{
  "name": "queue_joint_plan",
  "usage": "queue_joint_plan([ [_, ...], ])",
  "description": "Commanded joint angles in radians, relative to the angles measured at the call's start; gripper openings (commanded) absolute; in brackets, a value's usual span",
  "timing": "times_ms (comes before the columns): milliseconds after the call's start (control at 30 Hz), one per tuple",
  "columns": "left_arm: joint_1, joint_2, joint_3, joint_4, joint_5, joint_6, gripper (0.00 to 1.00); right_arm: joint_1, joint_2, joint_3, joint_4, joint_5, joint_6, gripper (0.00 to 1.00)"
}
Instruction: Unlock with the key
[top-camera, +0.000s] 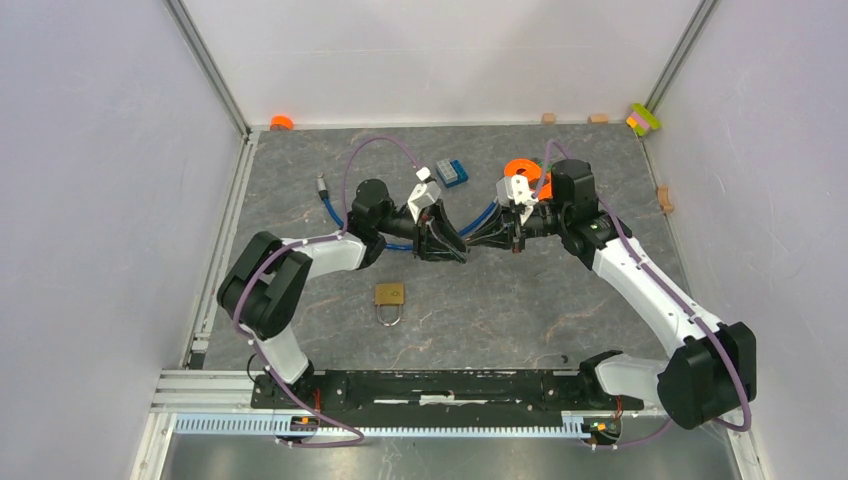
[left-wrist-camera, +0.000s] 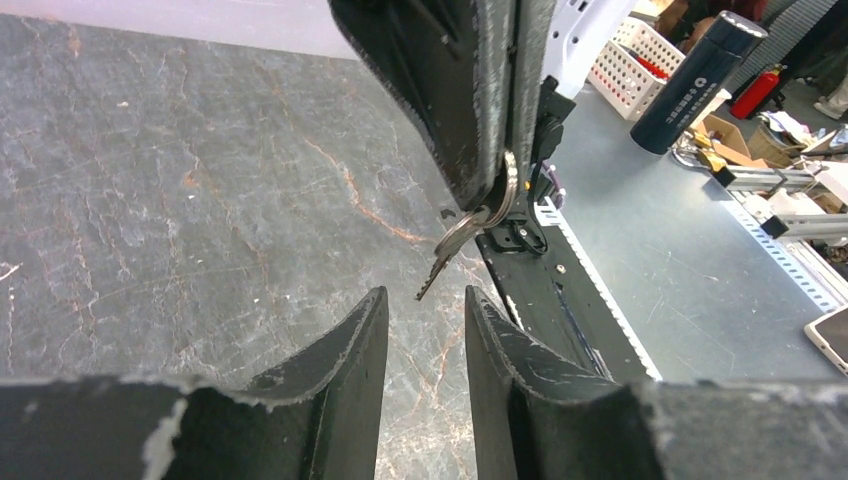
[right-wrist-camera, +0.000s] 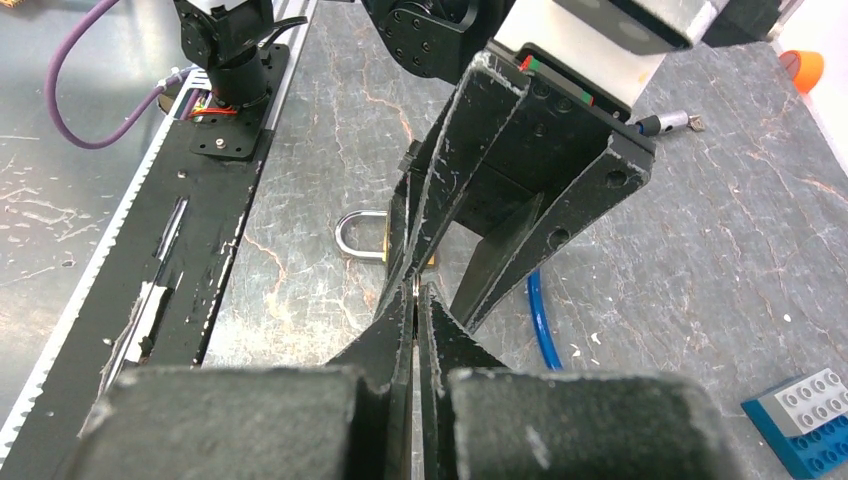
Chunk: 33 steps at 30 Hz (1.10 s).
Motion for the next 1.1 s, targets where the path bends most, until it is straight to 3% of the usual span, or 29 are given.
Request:
queue_joint_plan([
  [0,0.001,-0.061,0.027,-0.166,-0.028,0.156,0.4,0.002,-0.018,0.039,0.001,0.0,-0.015,0.0],
  [233,0.0,-0.065,0.025,-0.148,-0.029,0.141,0.38,0.002,-0.008,0.032,0.004,-0.003,-0.017,0.0],
  [400,-0.011,-0.059,0.016,-0.015,-0.016,0.043,0.46,0.001,-0.004,0.021,0.012,-0.007,-0.016,0.0],
  [533,-0.025,-0.045,0.014,0.082,-0.003,-0.04,0.47,0.001,0.003,0.021,0.018,-0.01,-0.014,0.0],
  [900,-0.028,-0.027,0.016,0.078,-0.002,-0.049,0.22,0.002,-0.009,0.024,0.017,0.001,-0.015,0.0],
  [1067,-0.025,-0.036,0.011,0.021,-0.003,0.003,0.21,-0.003,-0.009,0.045,-0.02,0.008,-0.047,0.0],
])
